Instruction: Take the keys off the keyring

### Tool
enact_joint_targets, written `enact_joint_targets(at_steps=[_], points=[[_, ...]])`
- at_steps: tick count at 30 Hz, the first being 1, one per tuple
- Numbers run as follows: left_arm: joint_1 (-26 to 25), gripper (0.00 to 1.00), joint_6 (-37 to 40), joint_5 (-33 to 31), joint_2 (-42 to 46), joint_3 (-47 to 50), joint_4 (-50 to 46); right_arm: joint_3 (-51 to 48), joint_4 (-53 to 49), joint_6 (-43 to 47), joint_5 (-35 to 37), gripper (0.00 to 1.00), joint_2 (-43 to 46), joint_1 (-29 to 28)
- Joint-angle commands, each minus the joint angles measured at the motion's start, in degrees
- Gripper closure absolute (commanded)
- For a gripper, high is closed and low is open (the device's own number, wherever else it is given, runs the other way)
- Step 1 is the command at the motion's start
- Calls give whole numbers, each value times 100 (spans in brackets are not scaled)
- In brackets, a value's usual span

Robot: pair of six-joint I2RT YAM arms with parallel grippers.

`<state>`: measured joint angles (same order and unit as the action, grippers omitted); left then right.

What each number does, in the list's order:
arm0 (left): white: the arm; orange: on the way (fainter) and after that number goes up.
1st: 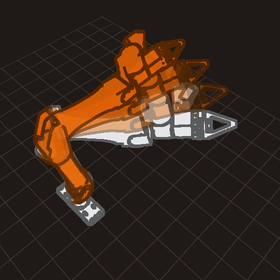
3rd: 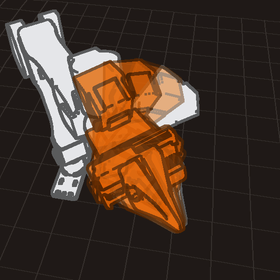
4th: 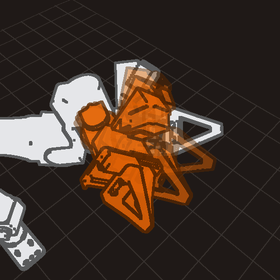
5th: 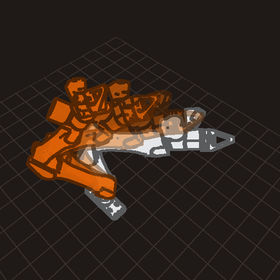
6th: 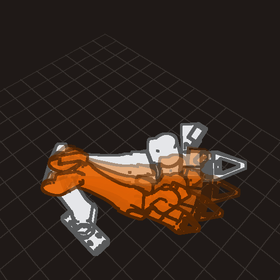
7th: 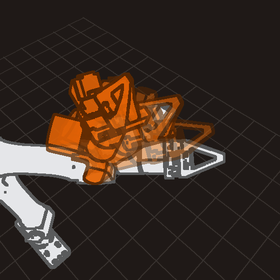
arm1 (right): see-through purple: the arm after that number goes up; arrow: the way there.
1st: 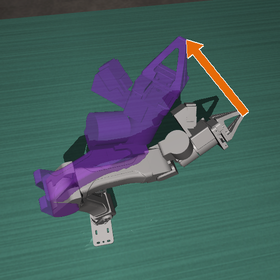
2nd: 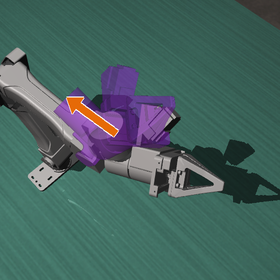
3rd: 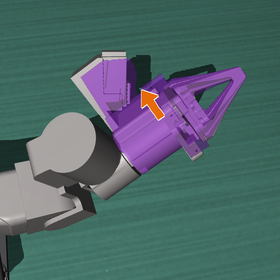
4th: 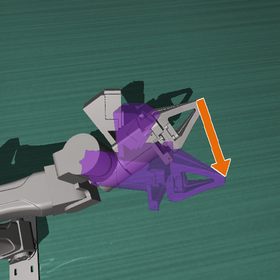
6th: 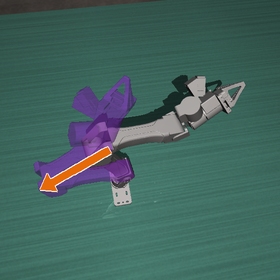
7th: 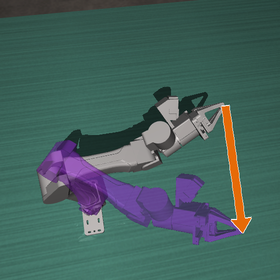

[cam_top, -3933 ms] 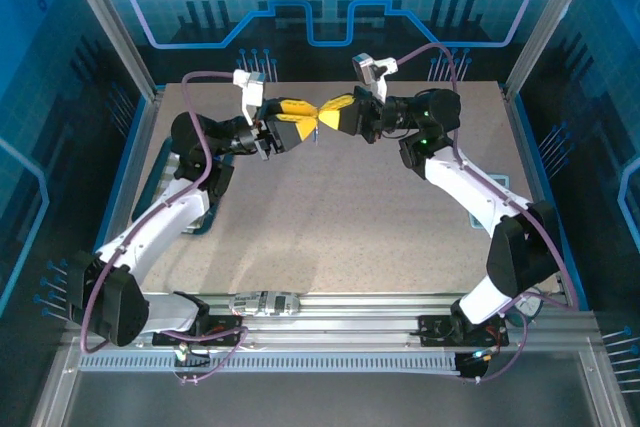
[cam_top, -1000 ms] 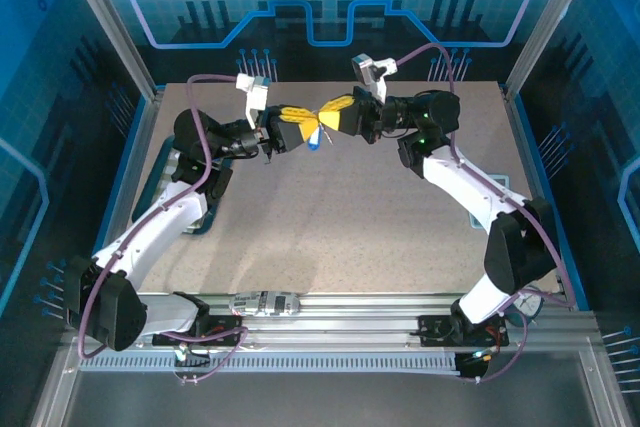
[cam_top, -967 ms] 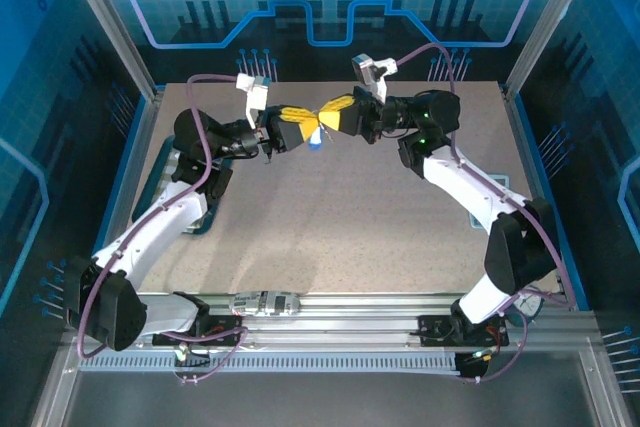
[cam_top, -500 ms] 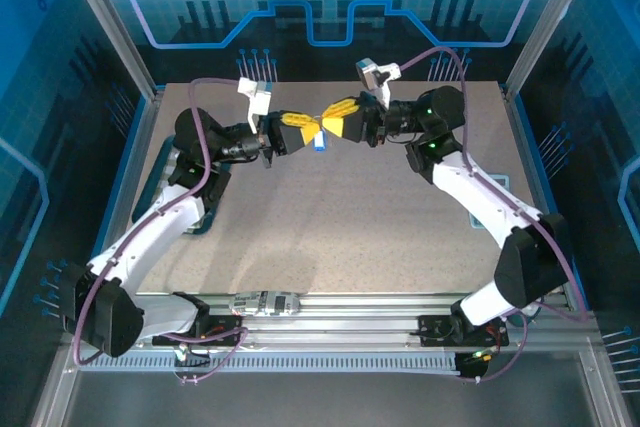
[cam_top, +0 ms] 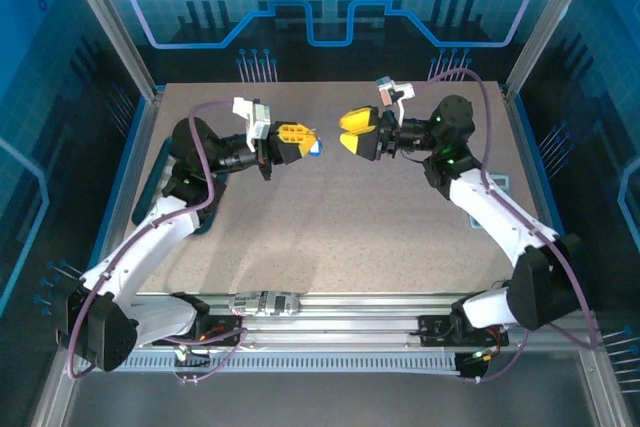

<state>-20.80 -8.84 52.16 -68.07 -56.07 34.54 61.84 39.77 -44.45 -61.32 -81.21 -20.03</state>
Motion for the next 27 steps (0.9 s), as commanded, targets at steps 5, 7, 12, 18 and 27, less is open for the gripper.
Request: enact_joint_targets(at_steps=[5, 7, 12, 18, 27], points=[[-30, 100, -554, 692, -383, -18, 1474, 168, 3708, -2665, -525, 29, -988, -273], [-30, 100, -670, 774, -442, -20, 1646, 285, 4108, -3049, -527, 26, -1207, -343], [-30, 100, -699, 848, -479, -18, 1687, 502, 4171, -3212, -675, 36, -1344, -511], [-30, 100, -613, 847, -496, -18, 1685, 700, 4171, -3452, -918, 49, -1440, -659], [1, 100, -391, 641, -374, 118, 1627, 638, 4178, -3545, -1007, 41, -1322, -703]])
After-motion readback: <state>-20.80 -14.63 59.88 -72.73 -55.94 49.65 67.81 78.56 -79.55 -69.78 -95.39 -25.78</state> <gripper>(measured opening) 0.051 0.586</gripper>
